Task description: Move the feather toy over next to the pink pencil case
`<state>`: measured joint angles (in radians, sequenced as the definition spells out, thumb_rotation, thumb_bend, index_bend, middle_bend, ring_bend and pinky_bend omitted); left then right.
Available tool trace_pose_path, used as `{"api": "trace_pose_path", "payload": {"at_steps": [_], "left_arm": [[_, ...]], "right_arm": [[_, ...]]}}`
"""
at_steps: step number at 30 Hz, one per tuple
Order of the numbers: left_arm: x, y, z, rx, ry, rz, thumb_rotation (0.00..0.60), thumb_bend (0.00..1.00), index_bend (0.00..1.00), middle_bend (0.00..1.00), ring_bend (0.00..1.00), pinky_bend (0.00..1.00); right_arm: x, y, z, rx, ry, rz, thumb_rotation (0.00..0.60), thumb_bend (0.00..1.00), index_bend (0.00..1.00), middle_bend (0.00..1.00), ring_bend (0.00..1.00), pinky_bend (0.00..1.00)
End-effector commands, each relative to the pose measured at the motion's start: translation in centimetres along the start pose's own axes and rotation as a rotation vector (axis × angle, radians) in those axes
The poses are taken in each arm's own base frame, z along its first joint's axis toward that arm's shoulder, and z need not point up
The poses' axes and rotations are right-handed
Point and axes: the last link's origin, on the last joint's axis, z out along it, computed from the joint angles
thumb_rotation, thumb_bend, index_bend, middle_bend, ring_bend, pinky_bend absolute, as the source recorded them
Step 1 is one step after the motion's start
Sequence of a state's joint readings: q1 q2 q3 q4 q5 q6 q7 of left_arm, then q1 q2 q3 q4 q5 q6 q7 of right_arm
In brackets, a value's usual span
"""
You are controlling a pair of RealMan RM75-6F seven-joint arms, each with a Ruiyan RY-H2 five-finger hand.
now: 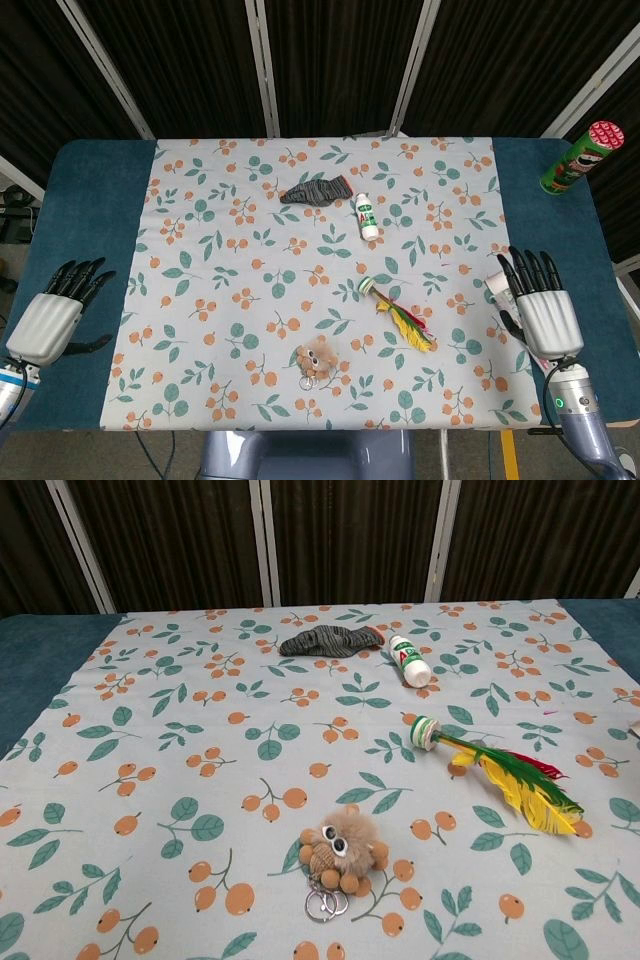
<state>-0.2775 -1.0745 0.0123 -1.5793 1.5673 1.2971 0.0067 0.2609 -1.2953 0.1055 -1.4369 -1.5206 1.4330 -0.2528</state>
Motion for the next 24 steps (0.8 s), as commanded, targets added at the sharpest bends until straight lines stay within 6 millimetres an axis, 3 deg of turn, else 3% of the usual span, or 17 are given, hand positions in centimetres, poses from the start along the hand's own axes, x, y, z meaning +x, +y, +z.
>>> {"api": "trace_pose_path", "payload": {"at_steps": [1,12,24], "left_arm": [[0.0,0.0,0.0,0.000,-0.001,0.000,0.527,0.21,0.11,0.00,0.00,0.00],[0.0,0.1,0.1,0.003,0.001,0.004,0.532,0.21,0.11,0.00,0.00,0.00],[0.0,0.1,0.1,0.004,-0.001,-0.001,0.532,0.21,0.11,0.00,0.00,0.00]], "right_arm": [[-0.1,-0.4,-0.1,0.004,-0.007,0.031,0.600,0.19,0.02,0.00,0.00,0.00],[-0.2,-3.9,0.3,0.040,-0.073,0.215,0.600,0.16,0.08,0.00,0.00,0.00],[-2.6,-10.3,2.4,0.037,-0.245,0.427,0.600,0.13,0.22,0.00,0.00,0.00]]}}
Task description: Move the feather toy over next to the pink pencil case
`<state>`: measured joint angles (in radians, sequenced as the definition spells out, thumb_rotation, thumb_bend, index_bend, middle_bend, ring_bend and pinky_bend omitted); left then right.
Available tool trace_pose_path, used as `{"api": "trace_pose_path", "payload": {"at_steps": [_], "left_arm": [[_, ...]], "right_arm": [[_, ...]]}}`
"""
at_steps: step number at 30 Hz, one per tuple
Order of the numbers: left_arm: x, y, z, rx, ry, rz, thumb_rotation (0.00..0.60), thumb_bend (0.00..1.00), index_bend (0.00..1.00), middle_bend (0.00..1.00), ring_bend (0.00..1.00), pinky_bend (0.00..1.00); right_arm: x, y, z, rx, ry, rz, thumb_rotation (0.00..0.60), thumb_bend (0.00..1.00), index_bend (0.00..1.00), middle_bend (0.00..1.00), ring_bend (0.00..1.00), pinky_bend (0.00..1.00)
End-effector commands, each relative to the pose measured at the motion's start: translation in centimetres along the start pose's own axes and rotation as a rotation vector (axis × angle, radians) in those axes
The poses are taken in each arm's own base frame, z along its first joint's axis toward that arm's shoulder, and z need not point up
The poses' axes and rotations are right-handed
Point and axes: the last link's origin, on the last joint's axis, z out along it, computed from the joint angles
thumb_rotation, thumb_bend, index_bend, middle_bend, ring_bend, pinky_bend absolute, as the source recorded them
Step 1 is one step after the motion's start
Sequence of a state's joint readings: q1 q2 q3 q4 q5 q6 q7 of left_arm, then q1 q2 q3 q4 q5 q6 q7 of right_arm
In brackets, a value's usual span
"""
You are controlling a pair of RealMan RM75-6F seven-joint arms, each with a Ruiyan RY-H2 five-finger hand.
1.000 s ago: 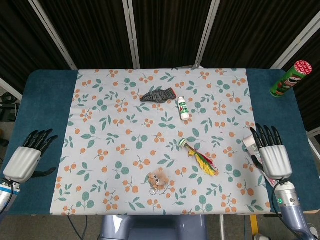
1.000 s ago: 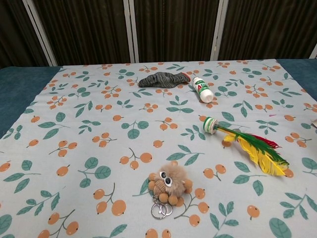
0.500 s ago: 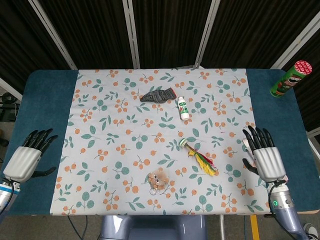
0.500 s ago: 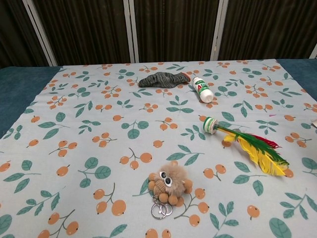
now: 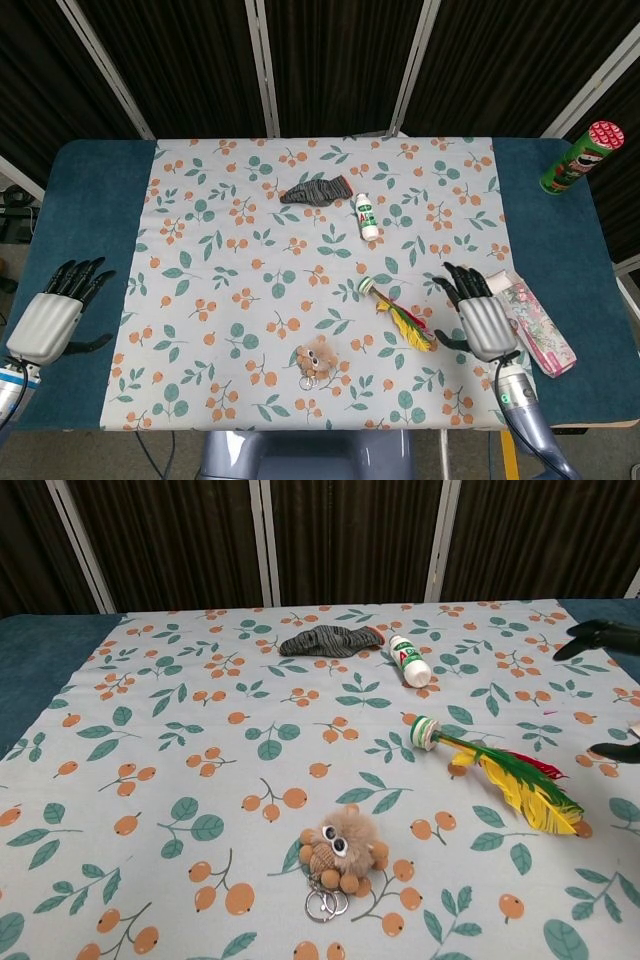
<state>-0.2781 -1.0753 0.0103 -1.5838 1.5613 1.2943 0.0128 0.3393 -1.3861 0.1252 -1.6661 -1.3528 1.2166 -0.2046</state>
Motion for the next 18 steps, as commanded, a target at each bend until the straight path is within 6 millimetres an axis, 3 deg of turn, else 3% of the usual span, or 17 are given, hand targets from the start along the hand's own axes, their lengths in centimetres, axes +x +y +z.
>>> {"api": "trace_pose_path", "payload": {"at_steps": [1,8,18], "left_arm": [[0.0,0.0,0.0,0.000,-0.001,-0.001,0.532,0.21,0.11,0.00,0.00,0.00],[0.0,0.0,0.0,-0.001,-0.001,0.000,0.529,0.21,0.11,0.00,0.00,0.00],[0.0,0.0,0.0,-0.001,0.000,0.001,0.531,0.21,0.11,0.00,0.00,0.00]], "right_arm": [[-1.3,-1.8,1.0,0.001,-0.028,0.035,0.600,0.13,0.23,0.00,0.00,0.00],[-3.1,-2.7,1.6,-0.024,-0.025,0.024,0.600,0.13,0.37,0.09,0.00,0.00],[-5.1,-3.0,1.4,-0.050,-0.048,-0.011,0.600,0.13,0.40,0.10,0.00,0.00]]}}
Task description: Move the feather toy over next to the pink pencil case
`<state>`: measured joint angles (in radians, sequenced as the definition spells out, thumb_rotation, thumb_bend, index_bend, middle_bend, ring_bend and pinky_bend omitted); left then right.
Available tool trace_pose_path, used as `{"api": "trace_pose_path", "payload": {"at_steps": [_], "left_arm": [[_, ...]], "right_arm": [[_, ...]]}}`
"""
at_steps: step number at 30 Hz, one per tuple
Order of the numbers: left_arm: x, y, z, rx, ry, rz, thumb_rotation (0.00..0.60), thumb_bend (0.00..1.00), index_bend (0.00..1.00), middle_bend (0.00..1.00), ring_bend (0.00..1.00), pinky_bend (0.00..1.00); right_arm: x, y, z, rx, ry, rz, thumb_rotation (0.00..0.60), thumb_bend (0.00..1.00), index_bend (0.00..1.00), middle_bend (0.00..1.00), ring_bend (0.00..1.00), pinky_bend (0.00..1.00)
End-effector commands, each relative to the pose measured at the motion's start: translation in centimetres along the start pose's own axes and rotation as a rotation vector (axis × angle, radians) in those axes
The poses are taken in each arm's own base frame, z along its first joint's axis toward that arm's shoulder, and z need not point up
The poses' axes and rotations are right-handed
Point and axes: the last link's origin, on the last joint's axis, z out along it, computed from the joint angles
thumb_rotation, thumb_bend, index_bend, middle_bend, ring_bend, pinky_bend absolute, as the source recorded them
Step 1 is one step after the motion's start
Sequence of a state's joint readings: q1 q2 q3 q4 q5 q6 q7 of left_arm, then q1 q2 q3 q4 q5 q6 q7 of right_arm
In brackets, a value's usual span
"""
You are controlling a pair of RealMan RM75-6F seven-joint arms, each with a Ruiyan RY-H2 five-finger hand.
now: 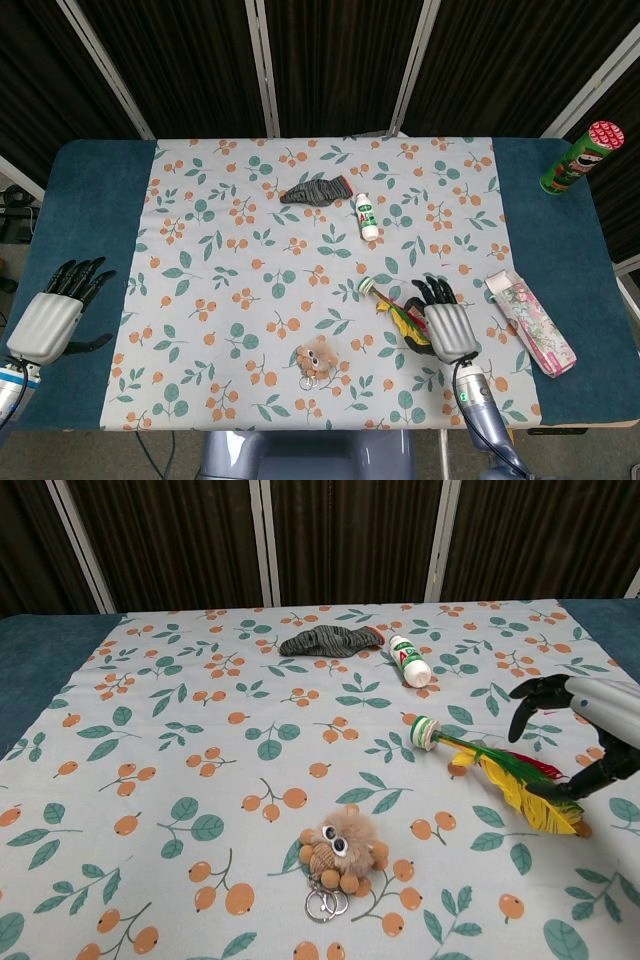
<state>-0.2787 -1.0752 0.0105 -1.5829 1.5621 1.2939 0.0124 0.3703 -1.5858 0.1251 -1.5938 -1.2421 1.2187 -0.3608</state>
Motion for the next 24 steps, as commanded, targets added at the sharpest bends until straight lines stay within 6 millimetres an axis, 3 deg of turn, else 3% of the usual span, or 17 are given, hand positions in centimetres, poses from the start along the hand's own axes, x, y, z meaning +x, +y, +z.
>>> {"api": "trace_pose_path", "payload": {"at_steps": [1,10,24], "left_arm": [[0.0,0.0,0.0,0.000,0.000,0.000,0.529,0.21,0.11,0.00,0.00,0.00],[0.0,0.0,0.0,0.000,0.000,0.000,0.530,0.21,0.11,0.00,0.00,0.00],[0.0,0.0,0.0,0.000,0.000,-0.001,0.531,0.21,0.11,0.00,0.00,0.00]], "right_arm": [[-0.5,0.1,0.2,-0.010,-0.005,-0.011,0.600,0.13,0.40,0.10,0.00,0.00],[-0.9,0.4,0.9,-0.041,0.009,-0.023,0.600,0.14,0.43,0.13,0.00,0.00],[-1.6,0.7,1.7,-0.065,0.022,-0.028,0.600,0.22,0.54,0.21,0.00,0.00]]}}
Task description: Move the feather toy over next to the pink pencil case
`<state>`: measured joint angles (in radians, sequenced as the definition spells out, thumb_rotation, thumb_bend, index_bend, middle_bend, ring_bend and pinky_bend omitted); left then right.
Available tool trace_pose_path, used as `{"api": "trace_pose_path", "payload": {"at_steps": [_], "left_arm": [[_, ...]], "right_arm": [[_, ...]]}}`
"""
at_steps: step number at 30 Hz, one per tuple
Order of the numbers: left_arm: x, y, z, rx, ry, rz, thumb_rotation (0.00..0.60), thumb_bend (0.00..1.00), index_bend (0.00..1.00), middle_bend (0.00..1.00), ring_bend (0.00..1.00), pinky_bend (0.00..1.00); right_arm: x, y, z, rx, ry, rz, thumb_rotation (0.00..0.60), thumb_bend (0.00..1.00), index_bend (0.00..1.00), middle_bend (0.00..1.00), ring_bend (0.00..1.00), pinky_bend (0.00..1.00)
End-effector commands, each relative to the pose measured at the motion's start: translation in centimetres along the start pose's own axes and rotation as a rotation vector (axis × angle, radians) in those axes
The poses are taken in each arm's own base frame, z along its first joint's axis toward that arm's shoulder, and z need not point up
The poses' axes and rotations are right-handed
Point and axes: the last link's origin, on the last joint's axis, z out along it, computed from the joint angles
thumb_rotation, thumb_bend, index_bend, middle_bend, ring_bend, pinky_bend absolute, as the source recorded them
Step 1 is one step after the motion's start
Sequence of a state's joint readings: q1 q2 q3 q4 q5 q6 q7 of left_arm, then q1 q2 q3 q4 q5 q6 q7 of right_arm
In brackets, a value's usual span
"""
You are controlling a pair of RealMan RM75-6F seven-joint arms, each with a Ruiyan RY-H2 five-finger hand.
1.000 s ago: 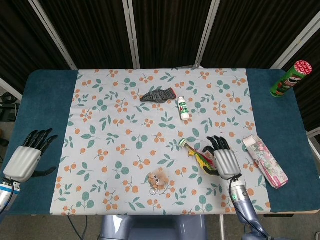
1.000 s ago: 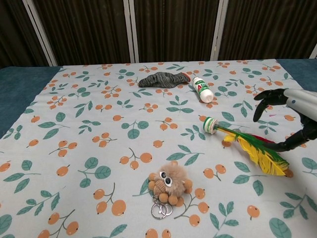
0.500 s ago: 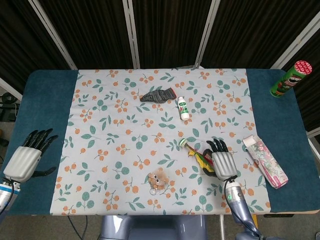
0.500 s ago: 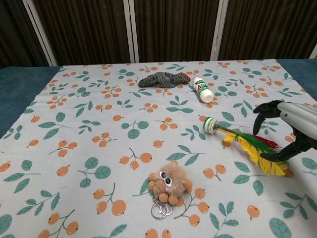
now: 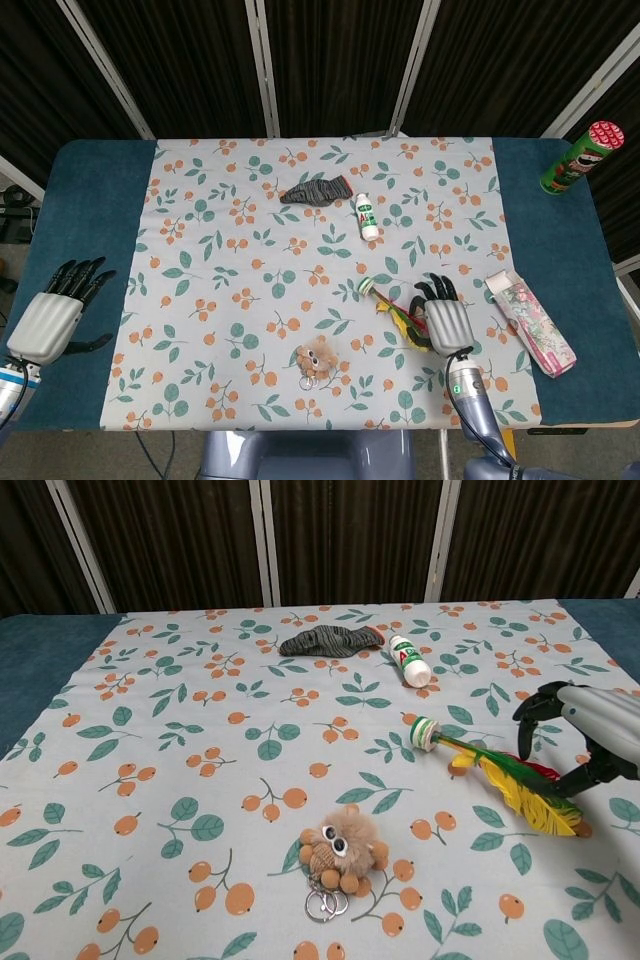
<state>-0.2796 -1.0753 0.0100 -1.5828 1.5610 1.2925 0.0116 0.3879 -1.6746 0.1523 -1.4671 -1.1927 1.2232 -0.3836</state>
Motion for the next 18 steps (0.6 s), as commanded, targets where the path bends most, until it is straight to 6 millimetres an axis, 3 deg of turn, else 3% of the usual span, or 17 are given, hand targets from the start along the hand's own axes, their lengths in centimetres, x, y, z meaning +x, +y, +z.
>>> {"api": "trace_pose_path", "payload": {"at_steps": [1,13,18], "left_arm": [[0.00,0.00,0.00,0.000,0.000,0.000,0.530,0.21,0.11,0.00,0.00,0.00],[0.00,0.00,0.01,0.000,0.000,-0.001,0.533,0.21,0.11,0.00,0.00,0.00],[0.00,0.00,0.02,0.000,0.000,-0.001,0.531,0.21,0.11,0.00,0.00,0.00]], "right_arm": [[-0.09,-0.01,0.13,-0.004,0.001,0.003,0.600,0.22,0.54,0.21,0.00,0.00],[-0.41,0.02,0.32,-0.012,0.001,-0.002,0.600,0.23,0.53,0.21,0.00,0.00],[-0.44,-0.01,0.37,-0.014,-0.001,0.000,0.600,0.30,0.57,0.25,0.00,0.00]]}}
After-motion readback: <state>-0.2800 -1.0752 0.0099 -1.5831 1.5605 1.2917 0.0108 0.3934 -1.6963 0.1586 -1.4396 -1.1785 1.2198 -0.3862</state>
